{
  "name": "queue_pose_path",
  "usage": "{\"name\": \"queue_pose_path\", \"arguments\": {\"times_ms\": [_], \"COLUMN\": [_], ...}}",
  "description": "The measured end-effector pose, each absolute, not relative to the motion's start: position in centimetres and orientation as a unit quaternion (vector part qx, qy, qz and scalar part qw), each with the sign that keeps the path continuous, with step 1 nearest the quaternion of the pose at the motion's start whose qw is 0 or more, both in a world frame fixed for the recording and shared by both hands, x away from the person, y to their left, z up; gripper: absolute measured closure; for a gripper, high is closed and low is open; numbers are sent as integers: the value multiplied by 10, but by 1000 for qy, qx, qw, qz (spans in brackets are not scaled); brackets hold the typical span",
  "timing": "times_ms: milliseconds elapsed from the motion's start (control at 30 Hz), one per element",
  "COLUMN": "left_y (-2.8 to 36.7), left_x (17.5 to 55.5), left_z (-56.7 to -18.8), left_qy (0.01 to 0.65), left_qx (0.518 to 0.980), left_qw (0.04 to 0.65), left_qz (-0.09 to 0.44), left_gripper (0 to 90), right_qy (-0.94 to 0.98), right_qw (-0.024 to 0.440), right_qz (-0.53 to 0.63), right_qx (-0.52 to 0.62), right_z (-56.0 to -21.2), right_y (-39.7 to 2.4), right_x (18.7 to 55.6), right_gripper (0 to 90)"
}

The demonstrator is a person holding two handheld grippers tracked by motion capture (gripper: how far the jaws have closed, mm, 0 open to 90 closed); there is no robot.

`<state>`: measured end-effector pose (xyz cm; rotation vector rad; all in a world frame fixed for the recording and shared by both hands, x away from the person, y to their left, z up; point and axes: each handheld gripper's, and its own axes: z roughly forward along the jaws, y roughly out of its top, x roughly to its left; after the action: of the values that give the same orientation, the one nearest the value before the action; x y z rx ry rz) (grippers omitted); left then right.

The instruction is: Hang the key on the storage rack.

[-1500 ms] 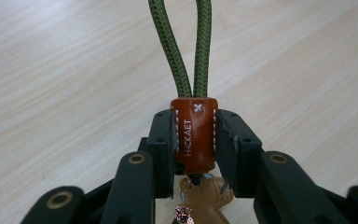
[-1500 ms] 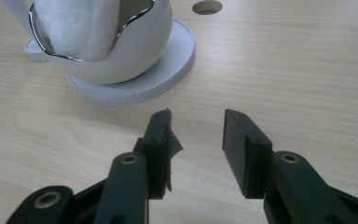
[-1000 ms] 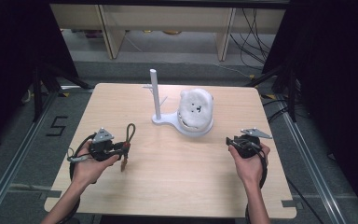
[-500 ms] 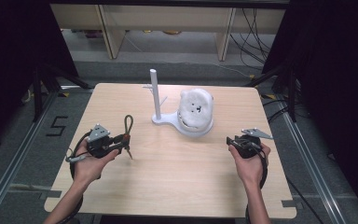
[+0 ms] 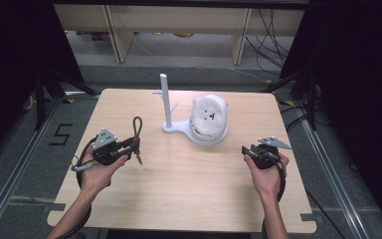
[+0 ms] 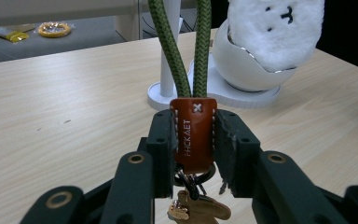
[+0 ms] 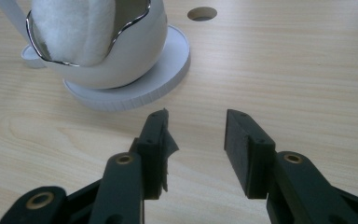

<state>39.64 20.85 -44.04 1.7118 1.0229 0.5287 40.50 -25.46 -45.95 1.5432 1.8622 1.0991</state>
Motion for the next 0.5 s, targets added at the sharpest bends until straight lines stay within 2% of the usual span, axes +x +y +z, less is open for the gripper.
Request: {"name": "queue_pose_path", "arguments": {"times_ms": [500], "left_y": [202], "left_x": [407], "left_z": [-431], "left_qy": [410], "left_qx": [716], "left_qw": [516], "left_qz": [232], "left_gripper": [678], "right_qy": [681], "right_qw": [242], "right_qz": [402], "right_qx": [563], "right_z": [-460], "right_y": [-254], "right_x": [405], "right_gripper": [602]}}
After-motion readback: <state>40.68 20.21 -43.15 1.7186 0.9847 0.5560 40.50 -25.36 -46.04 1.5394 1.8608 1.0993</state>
